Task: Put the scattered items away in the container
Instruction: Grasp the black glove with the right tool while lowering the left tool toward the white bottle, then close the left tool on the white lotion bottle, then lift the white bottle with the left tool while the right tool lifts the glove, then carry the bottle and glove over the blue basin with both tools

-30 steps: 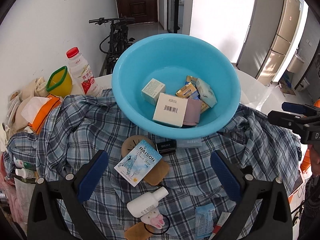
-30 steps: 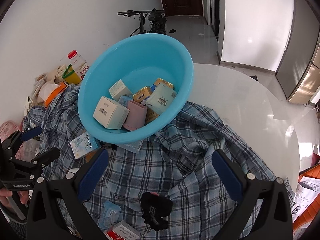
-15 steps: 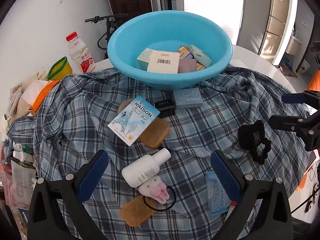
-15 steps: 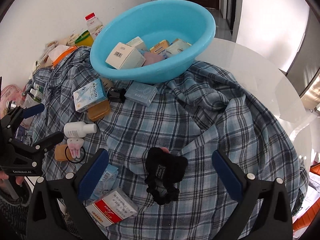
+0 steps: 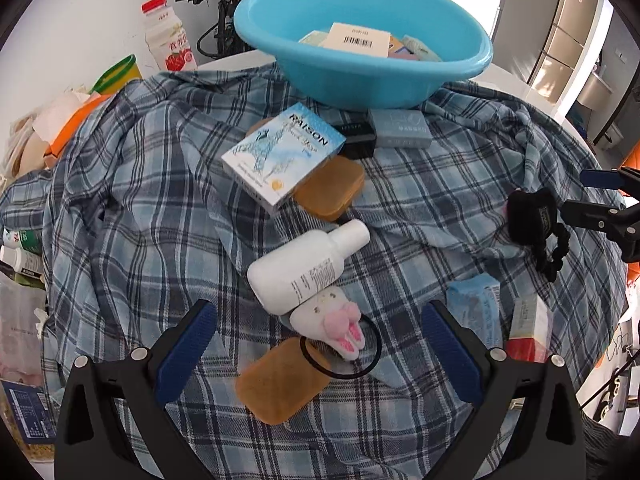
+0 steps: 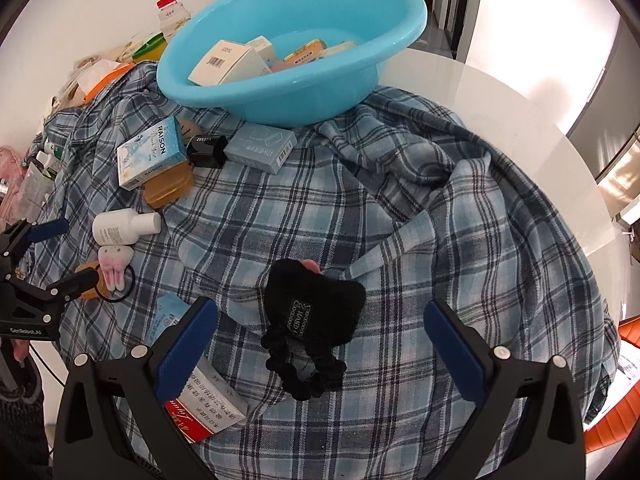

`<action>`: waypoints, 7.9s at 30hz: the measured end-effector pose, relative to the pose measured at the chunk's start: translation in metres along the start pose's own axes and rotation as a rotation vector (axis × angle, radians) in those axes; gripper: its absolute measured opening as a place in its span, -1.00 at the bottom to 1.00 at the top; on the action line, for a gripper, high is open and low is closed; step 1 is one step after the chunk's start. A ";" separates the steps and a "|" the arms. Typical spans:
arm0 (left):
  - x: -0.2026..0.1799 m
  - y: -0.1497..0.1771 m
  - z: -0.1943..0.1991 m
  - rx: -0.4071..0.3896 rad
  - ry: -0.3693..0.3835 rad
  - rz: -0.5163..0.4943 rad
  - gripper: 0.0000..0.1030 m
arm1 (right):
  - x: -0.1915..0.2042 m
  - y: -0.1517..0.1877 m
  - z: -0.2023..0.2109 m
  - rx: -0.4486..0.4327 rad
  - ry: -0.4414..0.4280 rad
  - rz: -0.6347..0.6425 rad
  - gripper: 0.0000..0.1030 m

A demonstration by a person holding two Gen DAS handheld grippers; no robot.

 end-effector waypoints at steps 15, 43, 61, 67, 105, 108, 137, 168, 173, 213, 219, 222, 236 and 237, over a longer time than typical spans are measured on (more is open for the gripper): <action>-0.003 -0.020 -0.053 0.007 -0.057 0.102 0.99 | -0.004 0.009 -0.014 0.018 -0.006 -0.015 0.99; -0.017 0.004 -0.032 0.003 0.053 -0.004 0.40 | -0.002 0.015 -0.018 0.020 -0.054 -0.035 0.99; -0.011 -0.010 -0.040 -0.049 0.038 -0.044 -0.05 | -0.010 0.019 -0.020 0.032 -0.060 -0.066 0.99; -0.010 -0.008 -0.029 -0.051 0.047 -0.022 -0.08 | -0.011 0.020 -0.023 0.035 -0.081 -0.085 0.99; -0.004 -0.005 -0.047 -0.016 0.021 -0.017 -0.10 | -0.011 0.023 -0.031 0.067 -0.129 -0.108 0.99; -0.006 -0.009 -0.052 -0.017 0.013 -0.024 0.12 | -0.009 0.025 -0.029 0.067 -0.126 -0.101 0.99; 0.005 -0.007 -0.013 -0.100 0.034 0.018 -0.19 | -0.009 0.010 -0.047 0.003 -0.002 -0.126 0.88; -0.005 -0.018 0.017 -0.160 0.052 0.018 -0.19 | 0.012 0.010 0.028 -0.173 -0.034 0.003 -0.22; 0.005 -0.035 0.062 -0.271 0.048 0.035 -0.19 | 0.014 -0.001 0.085 -0.325 -0.048 0.004 -0.22; -0.010 -0.245 0.095 -0.490 0.075 0.042 -0.19 | -0.001 -0.197 0.127 -0.557 -0.009 -0.015 -0.20; 0.000 -0.333 0.053 -0.468 0.003 0.080 -0.19 | -0.008 -0.264 0.092 -0.513 0.068 -0.031 -0.20; 0.001 -0.344 0.048 -0.476 -0.009 0.075 -0.19 | -0.011 -0.274 0.080 -0.499 0.042 -0.057 -0.20; -0.006 -0.338 0.045 -0.446 0.020 0.097 -0.19 | -0.012 -0.270 0.084 -0.497 0.030 -0.083 -0.20; -0.008 -0.338 0.042 -0.435 0.020 0.093 -0.19 | -0.011 -0.270 0.081 -0.481 0.044 -0.084 -0.20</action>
Point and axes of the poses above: each gripper's, at about its wrist camera, not at the fingertips, and z roughly against the way its jaws point, x to its left, y to its underside, the point moved 2 cm from there along -z, roughly the way its jaws point, and after that the axes turned 2 degrees about -y, right-handed, at the moved point
